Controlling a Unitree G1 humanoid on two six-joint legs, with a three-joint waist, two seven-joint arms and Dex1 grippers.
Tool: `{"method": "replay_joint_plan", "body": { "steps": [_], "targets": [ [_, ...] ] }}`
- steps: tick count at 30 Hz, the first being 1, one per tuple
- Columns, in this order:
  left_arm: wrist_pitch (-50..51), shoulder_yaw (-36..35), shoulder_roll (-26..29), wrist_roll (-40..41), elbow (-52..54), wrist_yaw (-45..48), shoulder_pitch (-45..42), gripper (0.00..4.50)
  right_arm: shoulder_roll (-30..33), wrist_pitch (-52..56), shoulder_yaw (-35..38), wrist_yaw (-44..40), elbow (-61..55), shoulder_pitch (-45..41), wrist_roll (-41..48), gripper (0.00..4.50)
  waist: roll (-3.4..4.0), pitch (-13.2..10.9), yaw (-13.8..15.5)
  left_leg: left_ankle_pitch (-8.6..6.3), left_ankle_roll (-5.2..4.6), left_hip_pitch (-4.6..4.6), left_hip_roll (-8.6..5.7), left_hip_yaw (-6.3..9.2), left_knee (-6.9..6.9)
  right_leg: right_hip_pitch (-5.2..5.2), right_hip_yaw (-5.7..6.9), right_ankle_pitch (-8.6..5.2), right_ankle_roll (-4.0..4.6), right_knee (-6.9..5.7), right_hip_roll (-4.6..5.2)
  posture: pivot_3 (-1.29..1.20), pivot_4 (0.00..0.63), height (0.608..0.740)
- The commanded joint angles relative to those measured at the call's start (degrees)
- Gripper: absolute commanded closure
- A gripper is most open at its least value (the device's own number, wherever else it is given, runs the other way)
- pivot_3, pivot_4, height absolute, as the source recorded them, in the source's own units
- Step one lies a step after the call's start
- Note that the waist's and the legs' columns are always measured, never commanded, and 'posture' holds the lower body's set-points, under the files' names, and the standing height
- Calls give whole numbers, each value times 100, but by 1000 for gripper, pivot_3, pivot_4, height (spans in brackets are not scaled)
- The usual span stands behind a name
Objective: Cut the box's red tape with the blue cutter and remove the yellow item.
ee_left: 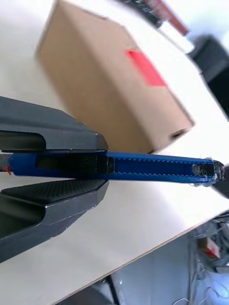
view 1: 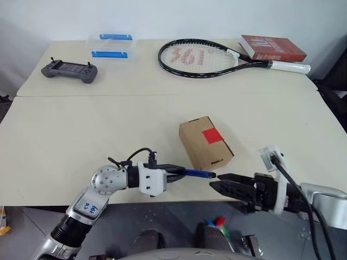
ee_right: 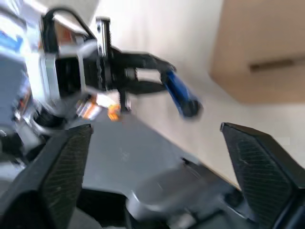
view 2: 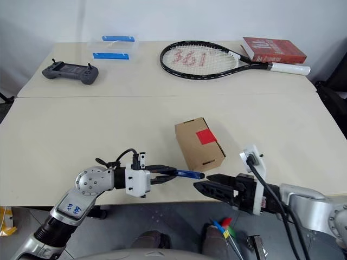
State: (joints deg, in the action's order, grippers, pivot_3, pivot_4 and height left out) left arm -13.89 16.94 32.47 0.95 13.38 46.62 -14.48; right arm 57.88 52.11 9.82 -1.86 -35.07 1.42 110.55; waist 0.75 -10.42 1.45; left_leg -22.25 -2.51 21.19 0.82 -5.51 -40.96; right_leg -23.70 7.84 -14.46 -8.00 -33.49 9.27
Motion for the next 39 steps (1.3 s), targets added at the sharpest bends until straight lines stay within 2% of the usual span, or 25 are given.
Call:
{"method": "replay_joint_plan", "body": {
  "steps": [1, 6, 8, 10, 16, 32, 35, 38, 39],
  "targets": [
    [-116, 93, -88, -28, 79, 62, -71, 4088, -174, -302, -427, 483, -11, -329, 245, 16, 0, 0, 2, 0, -1, 3, 0, 0, 0, -1, 0, 1, -3, 2, -3, 0, 150, 740],
    [-22, 164, -221, -111, 115, 46, -162, 4088, -331, -308, -929, 889, 194, -812, 148, 16, -2, -1, 23, 0, -12, 11, -6, 0, -5, 1, 7, 8, -14, 8, -5, 0, 150, 740],
    [2, 170, -281, -141, 105, 26, -208, 4088, -340, -222, -1043, 841, 268, -953, 55, 389, -2, -1, 17, -1, -14, 12, -7, 1, -5, 2, 8, 10, -17, 10, -5, 0, 150, 740],
    [-5, 178, -323, -166, 88, 36, -256, 4088, -398, -181, -1141, 817, 345, -1066, 6, 930, -2, -1, 15, -1, -14, 13, -6, 0, -5, 2, 10, 10, -18, 11, -5, 0, 150, 740],
    [-60, 198, -341, -194, 42, 74, -341, 4088, -423, -1, -1258, 733, 521, -1225, -188, 3013, -2, -1, 9, -1, -14, 12, -3, 0, -5, 3, 14, 10, -18, 10, -5, 0, 150, 740],
    [-167, 196, -343, -273, -23, 131, -368, 4088, -311, 365, -1191, 484, 838, -1342, -168, 3013, -2, -1, 7, 0, -14, 12, -3, 0, -6, 3, 14, 10, -18, 11, -5, 0, 150, 740],
    [-150, 187, -357, -295, -25, 118, -375, 4088, -374, 326, -1184, 519, 882, -1352, -143, 3572, -2, -1, 8, 0, -14, 12, -3, 0, -6, 3, 15, 10, -18, 11, -5, 0, 150, 740],
    [-134, 172, -360, -313, -21, 112, -370, 4088, -406, 297, -1176, 524, 909, -1350, -156, 4342, -2, -1, 10, 0, -14, 12, -3, 1, -6, 3, 15, 10, -18, 10, -5, 0, 150, 740],
    [-128, 168, -358, -316, -16, 110, -367, 4088, -418, 288, -1169, 526, 915, -1347, -170, 4333, -2, -1, 10, 0, -14, 12, -3, 1, -6, 3, 15, 10, -18, 10, -5, 0, 150, 740]
  ]
}}
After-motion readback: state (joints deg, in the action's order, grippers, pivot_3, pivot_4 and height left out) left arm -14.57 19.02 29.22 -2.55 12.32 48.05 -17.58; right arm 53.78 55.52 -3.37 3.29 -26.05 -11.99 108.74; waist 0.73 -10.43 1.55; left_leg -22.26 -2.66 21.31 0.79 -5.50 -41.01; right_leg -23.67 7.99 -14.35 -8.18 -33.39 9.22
